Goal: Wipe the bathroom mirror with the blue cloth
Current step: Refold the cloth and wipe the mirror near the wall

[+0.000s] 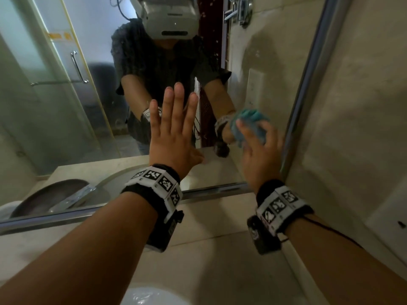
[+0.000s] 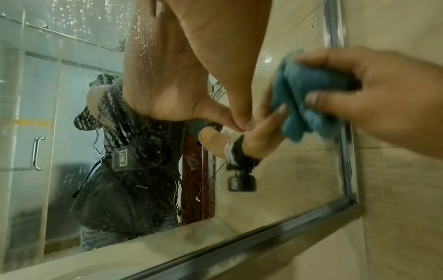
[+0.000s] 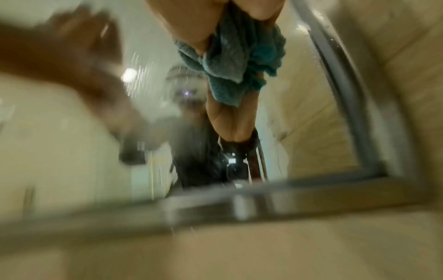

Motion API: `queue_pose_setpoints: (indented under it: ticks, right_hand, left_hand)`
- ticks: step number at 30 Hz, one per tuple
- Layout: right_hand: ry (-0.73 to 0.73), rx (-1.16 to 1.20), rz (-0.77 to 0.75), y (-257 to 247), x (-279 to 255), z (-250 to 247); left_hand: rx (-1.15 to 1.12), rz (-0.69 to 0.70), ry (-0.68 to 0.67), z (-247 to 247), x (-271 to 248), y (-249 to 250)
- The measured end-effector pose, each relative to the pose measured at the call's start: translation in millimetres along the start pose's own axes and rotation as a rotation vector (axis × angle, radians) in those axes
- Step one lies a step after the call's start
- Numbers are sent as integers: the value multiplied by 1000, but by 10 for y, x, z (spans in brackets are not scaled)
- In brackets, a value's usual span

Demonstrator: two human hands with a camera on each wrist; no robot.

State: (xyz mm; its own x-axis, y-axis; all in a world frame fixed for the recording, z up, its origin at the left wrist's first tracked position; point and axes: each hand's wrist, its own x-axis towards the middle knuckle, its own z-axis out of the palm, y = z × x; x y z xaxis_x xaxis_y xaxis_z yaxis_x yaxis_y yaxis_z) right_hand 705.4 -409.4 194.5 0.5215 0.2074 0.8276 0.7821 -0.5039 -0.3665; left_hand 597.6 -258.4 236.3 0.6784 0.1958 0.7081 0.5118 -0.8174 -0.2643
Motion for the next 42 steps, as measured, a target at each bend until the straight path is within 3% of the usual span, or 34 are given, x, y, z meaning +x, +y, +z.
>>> queue_pose_setpoints:
  ticks: [2, 4, 7, 10, 12, 15, 18, 20, 22, 25, 26, 28, 30, 31, 34, 36, 37, 39, 42]
  right_hand:
    - [-117, -36, -159, 131, -217, 1]
    - [-72, -21, -181, 289, -167, -67]
    - [65, 116, 58, 373, 82, -207]
    - [235, 142, 161, 355, 194, -147]
    - [207, 118, 191, 265, 86, -48]
    - [76, -37, 25, 206, -133, 24]
    - [-41, 32, -60, 296, -109, -90]
    - [-54, 143, 26, 194, 101, -231]
    - [7, 185, 141, -62, 486, -342]
    - [21, 58, 240, -543, 877, -413]
    - [-29, -4, 191, -687, 857, -409]
    - [-189, -108, -62, -829, 652, -351]
    - [-278, -88, -270, -700, 462, -272]
    - [-258, -25, -235, -619, 475, -289]
    - [1, 159, 71, -462, 816, -401]
    - [142, 168, 279, -456, 1089, -490]
    - [165, 127, 303, -497, 1158, -494]
    - [88, 40, 196, -709, 1110, -461]
    - [-169, -1, -182, -824, 633, -249]
  left_hand:
    - [-1, 3, 2, -2, -3, -2]
    - [-4, 4, 3, 1, -7, -4]
    - [-16, -1, -5, 3, -10, 2]
    - [-12, -8, -15, 17, -9, 4]
    - [-15, -4, -24, 36, -13, -3]
    - [6, -12, -25, 11, -2, -2]
    - [-16, 2, -48, -99, -38, 18]
    - [-27, 22, -53, -270, -23, -27]
    - [26, 59, 29, -465, 75, -140]
    - [111, 177, 20, -652, 270, -322]
    - [105, 174, 3, -662, 315, -377]
    - [112, 105, -5, -626, 344, -441]
    - [178, 63, -36, -550, 328, -460]
    - [197, 57, -52, -509, 323, -464]
    - [212, 66, -74, -476, 350, -470]
    - [236, 69, -83, -481, 357, -472]
    - [234, 67, -86, -476, 356, -475]
    - [211, 64, -95, -463, 361, -472]
    - [200, 68, -97, -478, 370, -465]
